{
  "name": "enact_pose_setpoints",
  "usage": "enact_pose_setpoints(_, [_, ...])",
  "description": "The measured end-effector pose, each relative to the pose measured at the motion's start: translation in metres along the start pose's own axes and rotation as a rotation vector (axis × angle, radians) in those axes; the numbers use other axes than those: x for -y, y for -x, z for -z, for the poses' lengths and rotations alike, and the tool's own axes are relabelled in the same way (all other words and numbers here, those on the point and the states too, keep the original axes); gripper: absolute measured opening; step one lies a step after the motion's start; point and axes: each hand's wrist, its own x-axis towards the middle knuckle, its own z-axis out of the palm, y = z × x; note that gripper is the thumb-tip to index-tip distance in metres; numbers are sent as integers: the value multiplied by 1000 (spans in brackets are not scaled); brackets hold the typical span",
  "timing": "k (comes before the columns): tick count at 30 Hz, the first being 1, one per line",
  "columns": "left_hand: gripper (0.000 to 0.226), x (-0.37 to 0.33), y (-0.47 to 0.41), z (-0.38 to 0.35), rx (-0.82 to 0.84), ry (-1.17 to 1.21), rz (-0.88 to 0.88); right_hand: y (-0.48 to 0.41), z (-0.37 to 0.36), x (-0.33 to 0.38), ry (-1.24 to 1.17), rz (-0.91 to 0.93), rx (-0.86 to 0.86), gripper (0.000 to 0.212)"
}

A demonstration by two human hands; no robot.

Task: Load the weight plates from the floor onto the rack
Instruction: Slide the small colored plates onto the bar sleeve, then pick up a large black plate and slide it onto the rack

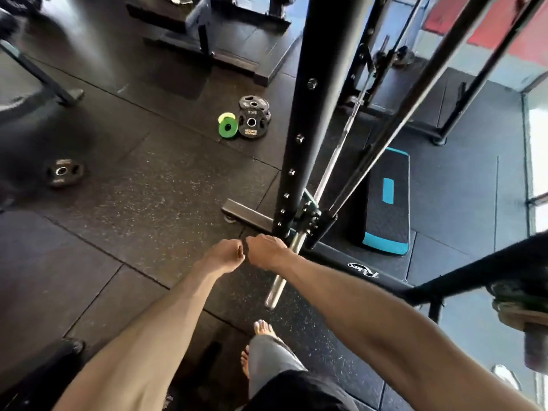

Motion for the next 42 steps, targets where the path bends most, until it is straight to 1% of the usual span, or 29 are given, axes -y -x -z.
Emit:
enact_pose_setpoints(5, [22, 47, -43, 55, 2, -13, -21, -81, 23, 32, 16, -26, 20, 33])
enact_pose_setpoints(10, [25, 94, -113, 119, -4, -32, -66, -180, 46, 51, -1, -49, 4, 32])
enact_pose_setpoints(14, [25, 122, -163, 172, 60, -39, -87, -241, 90, 67, -18, -90, 10, 30])
enact_pose_setpoints(16, [21, 133, -191, 199, 67, 2, -99, -269, 115, 71, -24, -107, -19, 29])
enact_pose_setpoints(18, [18, 145, -221, 222, 76, 14, -112, -296, 136, 75, -42, -132, -13, 29])
enact_pose_setpoints(24, [15, 177, -324, 280, 135, -63, -141, -386, 189, 81, -59, -198, 27, 29])
enact_pose_setpoints(26, [8, 187, -362, 304, 156, -98, -164, -419, 205, 84, -73, -225, 37, 29])
enact_pose_setpoints(27, [5, 194, -384, 316, 158, -112, -191, -438, 214, 84, -89, -241, 38, 29])
enact_pose_setpoints(30, [9, 210, -441, 359, 164, -150, -253, -495, 246, 86, -160, -301, 3, 27])
enact_pose_setpoints(32, [6, 220, -474, 387, 179, -162, -267, -523, 270, 88, -244, -361, -29, 27])
enact_pose_setpoints(37, [6, 245, -549, 445, 232, -184, -308, -592, 313, 85, -378, -468, -66, 27])
enact_pose_setpoints(40, [12, 250, -593, 468, 262, -195, -333, -634, 331, 72, -446, -520, -69, 27])
enact_pose_setpoints(42, [4, 247, -625, 483, 277, -200, -355, -664, 342, 59, -492, -528, -86, 29])
